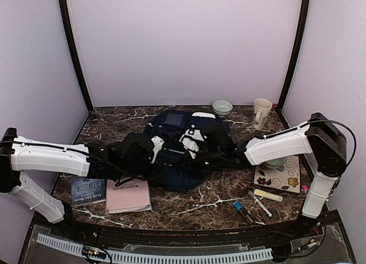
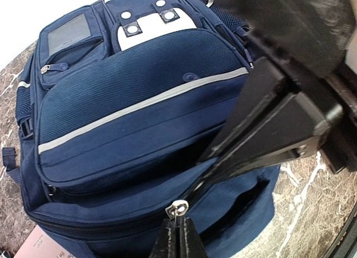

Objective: Pack the student bag
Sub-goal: Unzip the largest pocket of the student bag.

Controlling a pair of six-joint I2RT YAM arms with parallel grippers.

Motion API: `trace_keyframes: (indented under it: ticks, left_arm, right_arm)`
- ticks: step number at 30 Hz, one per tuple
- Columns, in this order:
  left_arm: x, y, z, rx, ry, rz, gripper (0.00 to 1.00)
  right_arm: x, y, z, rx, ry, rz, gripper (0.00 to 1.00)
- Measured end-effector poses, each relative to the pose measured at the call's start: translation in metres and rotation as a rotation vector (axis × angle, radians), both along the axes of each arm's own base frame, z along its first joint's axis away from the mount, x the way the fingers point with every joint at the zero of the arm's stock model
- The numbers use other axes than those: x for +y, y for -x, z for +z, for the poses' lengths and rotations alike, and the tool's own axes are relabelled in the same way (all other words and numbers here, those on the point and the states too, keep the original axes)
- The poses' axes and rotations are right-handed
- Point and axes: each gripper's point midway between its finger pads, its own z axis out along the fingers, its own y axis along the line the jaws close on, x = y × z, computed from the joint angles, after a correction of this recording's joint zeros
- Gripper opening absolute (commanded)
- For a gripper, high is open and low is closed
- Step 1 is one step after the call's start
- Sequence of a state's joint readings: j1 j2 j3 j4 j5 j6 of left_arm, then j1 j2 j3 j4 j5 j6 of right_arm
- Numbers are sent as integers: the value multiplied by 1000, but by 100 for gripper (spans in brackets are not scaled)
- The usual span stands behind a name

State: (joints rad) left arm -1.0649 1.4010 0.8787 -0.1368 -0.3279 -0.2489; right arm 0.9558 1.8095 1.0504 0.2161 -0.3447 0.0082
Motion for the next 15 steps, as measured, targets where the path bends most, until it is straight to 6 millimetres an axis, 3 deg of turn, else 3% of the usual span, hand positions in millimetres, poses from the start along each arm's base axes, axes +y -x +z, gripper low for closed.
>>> trace_keyframes:
  ticks: [13, 15]
  left_arm:
    - [14, -6, -7, -15, -55, 73, 0]
    - [12, -5, -8, -10, -54, 64, 0]
  right_arm:
    - [-52, 4, -10, -23, 39, -155, 0]
    - [-58, 4, -10, -22, 43, -168, 6]
